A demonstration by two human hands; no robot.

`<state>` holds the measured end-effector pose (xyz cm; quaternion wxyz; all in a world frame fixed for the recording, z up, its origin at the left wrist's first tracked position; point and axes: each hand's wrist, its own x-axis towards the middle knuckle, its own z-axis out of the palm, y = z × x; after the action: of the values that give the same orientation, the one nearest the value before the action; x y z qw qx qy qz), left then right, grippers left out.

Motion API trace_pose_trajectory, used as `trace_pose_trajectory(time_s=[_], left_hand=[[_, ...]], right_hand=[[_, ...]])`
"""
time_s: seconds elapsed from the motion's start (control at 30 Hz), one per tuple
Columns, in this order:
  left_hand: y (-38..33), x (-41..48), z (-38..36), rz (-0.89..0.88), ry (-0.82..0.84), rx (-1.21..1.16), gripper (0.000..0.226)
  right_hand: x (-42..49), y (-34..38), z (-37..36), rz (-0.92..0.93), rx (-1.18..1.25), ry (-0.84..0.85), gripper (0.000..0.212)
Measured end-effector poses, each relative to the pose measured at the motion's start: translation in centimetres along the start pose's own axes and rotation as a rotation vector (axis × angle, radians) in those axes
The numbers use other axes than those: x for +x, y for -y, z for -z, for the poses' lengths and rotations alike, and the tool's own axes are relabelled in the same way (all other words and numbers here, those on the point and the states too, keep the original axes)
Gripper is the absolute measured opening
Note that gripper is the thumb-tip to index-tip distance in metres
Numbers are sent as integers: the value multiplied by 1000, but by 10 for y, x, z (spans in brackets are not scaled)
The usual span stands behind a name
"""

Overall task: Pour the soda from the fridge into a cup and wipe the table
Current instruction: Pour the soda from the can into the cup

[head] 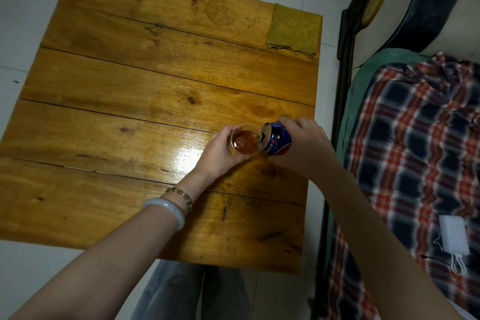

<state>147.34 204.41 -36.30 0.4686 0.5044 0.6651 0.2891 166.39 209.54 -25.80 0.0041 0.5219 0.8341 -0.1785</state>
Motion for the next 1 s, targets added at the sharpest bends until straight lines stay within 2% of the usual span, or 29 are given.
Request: trace_pose_trajectory(time_s=[1.0], left_hand=[[-4,-2,1,-6,-6,3,69]], right_hand=[[0,3,6,-19,-30,53,76]])
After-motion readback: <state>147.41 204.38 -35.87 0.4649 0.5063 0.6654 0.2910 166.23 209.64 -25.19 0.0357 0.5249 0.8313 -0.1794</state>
